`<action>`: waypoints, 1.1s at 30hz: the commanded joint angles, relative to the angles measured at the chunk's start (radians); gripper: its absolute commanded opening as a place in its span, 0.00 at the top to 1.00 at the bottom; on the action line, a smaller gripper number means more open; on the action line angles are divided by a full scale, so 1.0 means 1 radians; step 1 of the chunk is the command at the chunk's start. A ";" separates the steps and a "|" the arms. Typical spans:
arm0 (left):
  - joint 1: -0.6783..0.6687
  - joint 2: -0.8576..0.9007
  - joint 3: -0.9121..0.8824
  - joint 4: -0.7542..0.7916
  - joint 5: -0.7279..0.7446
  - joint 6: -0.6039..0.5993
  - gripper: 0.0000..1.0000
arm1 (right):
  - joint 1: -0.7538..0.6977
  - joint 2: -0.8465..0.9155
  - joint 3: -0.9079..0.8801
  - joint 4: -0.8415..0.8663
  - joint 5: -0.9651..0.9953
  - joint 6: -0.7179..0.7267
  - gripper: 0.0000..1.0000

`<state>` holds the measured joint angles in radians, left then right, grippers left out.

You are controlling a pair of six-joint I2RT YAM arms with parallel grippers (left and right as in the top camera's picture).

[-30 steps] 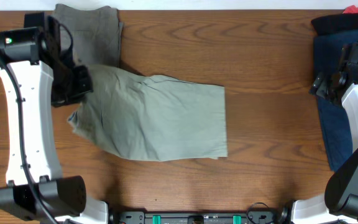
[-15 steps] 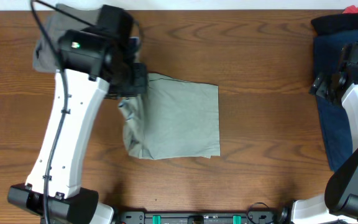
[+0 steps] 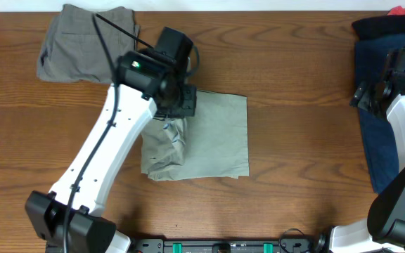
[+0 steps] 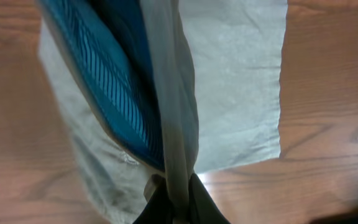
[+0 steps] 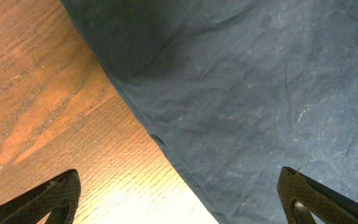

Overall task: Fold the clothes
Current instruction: 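Lower the folded edge onto the shorts and release the left gripper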

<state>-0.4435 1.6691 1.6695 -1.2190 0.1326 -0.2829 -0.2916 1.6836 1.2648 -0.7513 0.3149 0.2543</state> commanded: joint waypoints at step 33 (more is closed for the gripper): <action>-0.019 0.008 -0.263 0.294 0.175 -0.035 0.87 | -0.003 -0.010 -0.001 -0.001 0.018 -0.008 0.01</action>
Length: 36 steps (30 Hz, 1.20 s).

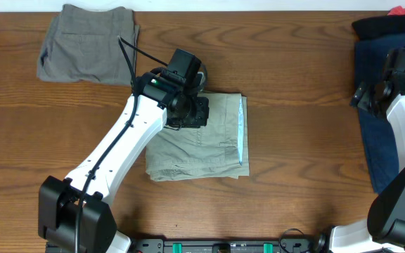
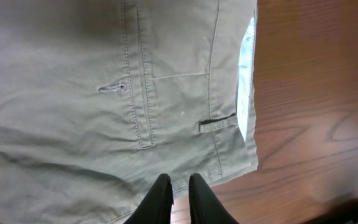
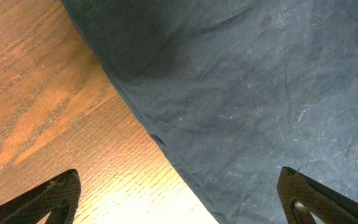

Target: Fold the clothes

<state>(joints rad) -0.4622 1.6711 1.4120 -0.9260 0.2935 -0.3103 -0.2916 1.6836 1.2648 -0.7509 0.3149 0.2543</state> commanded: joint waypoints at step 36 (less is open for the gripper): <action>-0.280 0.366 -0.016 0.043 0.066 -0.160 0.90 | -0.003 -0.010 -0.001 -0.002 0.018 -0.008 0.01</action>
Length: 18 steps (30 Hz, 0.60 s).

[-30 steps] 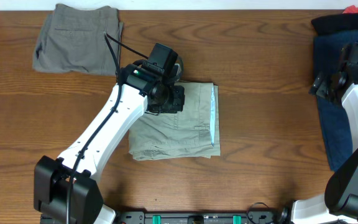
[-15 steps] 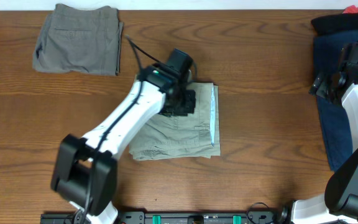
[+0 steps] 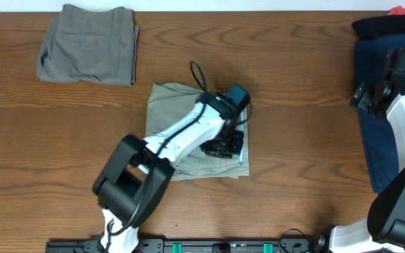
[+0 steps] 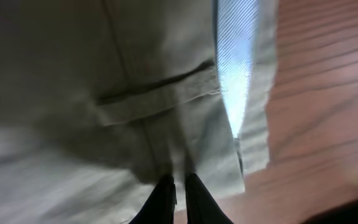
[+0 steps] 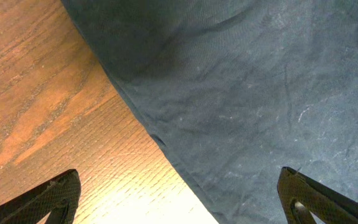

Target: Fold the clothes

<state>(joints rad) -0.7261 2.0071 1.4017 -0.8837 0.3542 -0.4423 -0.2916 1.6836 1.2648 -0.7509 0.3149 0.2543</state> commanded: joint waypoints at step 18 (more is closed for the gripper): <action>-0.040 -0.095 0.044 0.086 0.012 0.003 0.94 | -0.003 -0.010 -0.001 -0.002 0.018 -0.008 0.01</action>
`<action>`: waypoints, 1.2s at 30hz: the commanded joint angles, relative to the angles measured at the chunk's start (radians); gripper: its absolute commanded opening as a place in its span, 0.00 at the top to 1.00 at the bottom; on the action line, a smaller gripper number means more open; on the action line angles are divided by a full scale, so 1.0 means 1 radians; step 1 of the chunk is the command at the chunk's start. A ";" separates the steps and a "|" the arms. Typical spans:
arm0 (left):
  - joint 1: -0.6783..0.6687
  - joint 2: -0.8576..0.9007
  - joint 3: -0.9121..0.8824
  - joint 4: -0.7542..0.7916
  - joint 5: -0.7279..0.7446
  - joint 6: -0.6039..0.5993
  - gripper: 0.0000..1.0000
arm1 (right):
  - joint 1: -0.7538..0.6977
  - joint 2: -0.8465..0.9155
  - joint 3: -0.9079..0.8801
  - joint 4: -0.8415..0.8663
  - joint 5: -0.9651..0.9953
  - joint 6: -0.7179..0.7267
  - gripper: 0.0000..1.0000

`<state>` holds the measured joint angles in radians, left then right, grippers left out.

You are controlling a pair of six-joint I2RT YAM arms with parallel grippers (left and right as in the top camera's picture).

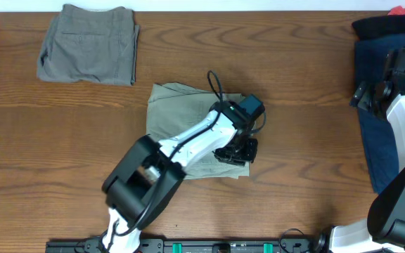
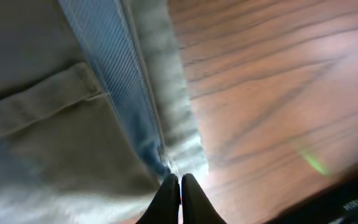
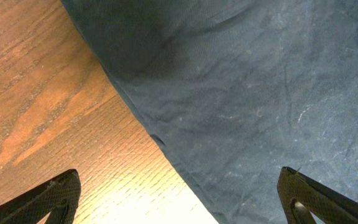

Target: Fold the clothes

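Observation:
Olive-green shorts (image 1: 181, 119) lie folded in a rough square at the table's middle, with a pale blue striped lining (image 2: 114, 81) showing along their right edge. My left gripper (image 1: 236, 153) sits low at the shorts' lower right corner. Its fingers are pressed together (image 2: 179, 180) at the hem, with nothing visible between them. My right gripper (image 3: 179, 194) stands wide open at the far right, over the edge of a navy garment (image 3: 247, 81) spread on the wood.
A folded grey pair of shorts (image 1: 88, 43) lies at the back left. The navy garment (image 1: 378, 140) runs down the right side, with a black piece (image 1: 382, 27) and a red one (image 1: 403, 10) at the back right corner.
My left gripper, still shut, has moved a little right and toward the front, from the shorts' right part to their lower right corner at the hem. The right arm has not moved.
First my left gripper was shut on a lifted fold of the olive shorts above their left half. Then the shorts lay folded flat, the gripper shut over their upper middle. It later stood on the right part, now at the lower right corner. The right gripper stayed open.

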<state>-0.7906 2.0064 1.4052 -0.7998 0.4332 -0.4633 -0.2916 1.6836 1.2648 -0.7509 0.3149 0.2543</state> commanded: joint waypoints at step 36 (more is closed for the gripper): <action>0.188 0.137 0.025 0.531 -0.276 -0.032 0.93 | -0.003 -0.010 -0.001 -0.002 0.018 -0.008 0.01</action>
<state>-0.6048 2.1311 1.4322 -0.2737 0.1543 -0.4923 -0.2916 1.6836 1.2648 -0.7509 0.3149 0.2543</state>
